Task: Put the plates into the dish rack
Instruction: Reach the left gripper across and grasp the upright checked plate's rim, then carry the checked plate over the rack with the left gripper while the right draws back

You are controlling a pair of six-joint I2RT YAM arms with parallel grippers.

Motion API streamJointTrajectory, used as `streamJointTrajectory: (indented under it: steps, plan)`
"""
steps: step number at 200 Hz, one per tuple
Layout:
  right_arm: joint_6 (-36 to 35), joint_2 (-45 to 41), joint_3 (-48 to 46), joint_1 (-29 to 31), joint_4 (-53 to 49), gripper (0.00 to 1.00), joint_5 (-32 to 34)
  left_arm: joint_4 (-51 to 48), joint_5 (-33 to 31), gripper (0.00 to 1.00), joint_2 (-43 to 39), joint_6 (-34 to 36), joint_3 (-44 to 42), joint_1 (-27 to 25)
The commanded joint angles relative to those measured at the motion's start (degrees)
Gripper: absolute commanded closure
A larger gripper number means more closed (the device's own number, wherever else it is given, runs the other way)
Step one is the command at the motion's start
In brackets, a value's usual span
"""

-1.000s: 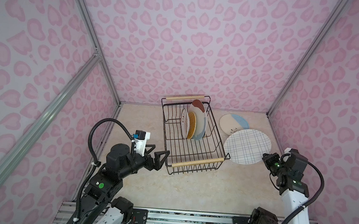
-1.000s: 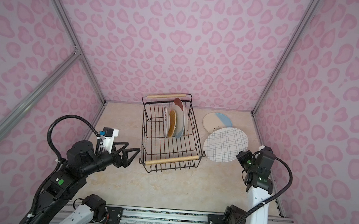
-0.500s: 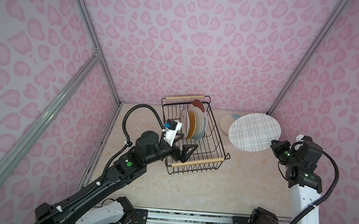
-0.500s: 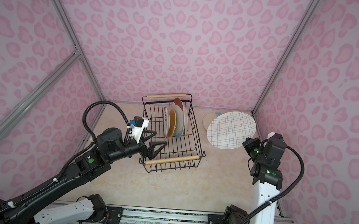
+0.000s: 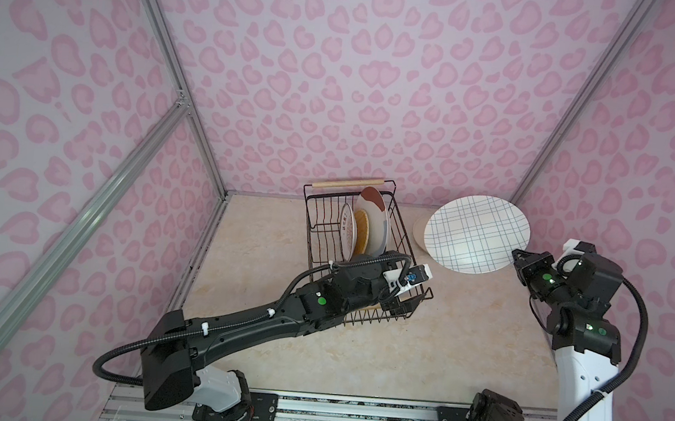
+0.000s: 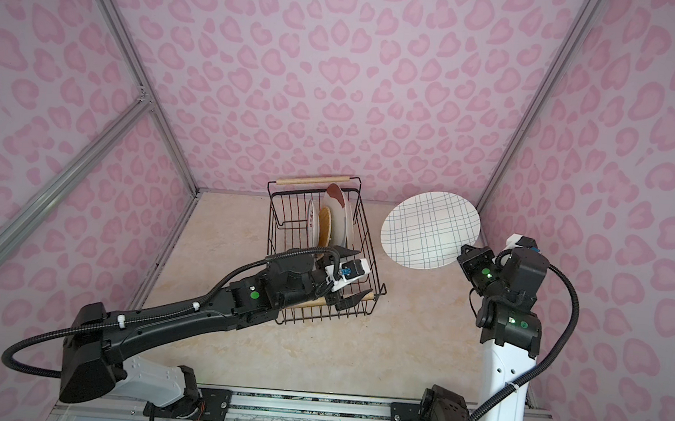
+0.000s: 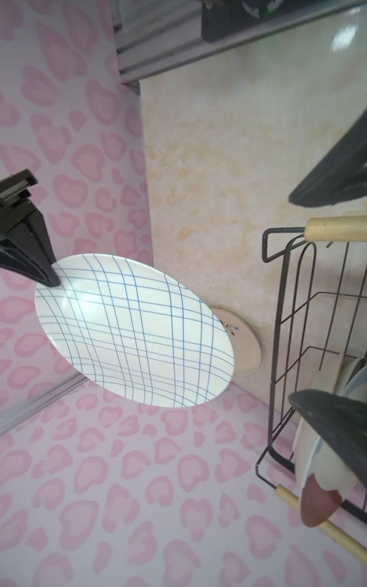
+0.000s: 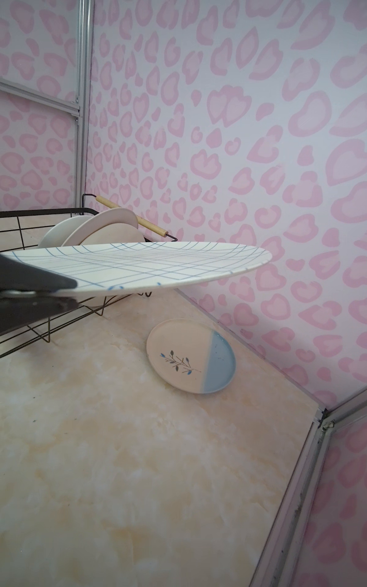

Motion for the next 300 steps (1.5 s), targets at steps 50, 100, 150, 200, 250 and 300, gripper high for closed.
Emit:
streamJointTrajectory:
  steps: [50, 100, 150, 200, 250, 300]
  plan:
    - [1.5, 0.0, 1.2, 0.7, 0.3, 1.00, -2.6, 22.8, -11.2, 0.26, 17.3, 21.3, 7.5, -2.7]
    - [1.9, 0.3, 0.7, 0.7, 1.0, 1.00, -3.3, 28.7, -15.3, 0.44, 25.2, 28.3, 13.0, -4.2]
    - [1.8, 0.4, 1.0, 0.7, 0.6, 1.00, -3.3, 28.8, -16.2, 0.63, 27.7, 27.6, 16.6, -4.3]
    - [1.7, 0.1, 1.0, 0.7, 0.4, 1.00, -3.4, 27.5, -16.7, 0.85, 29.5, 27.7, 19.0, -4.7]
    - [0.8, -1.0, 1.7, 1.3, 0.8, 0.86, -3.7, 27.4, -21.1, 0.96, 29.1, 26.5, 19.8, -6.0]
    - [-0.3, -2.0, 5.1, 5.7, 4.5, 0.36, -4.6, 21.7, -27.8, 0.96, 25.3, 19.3, 22.6, -6.0]
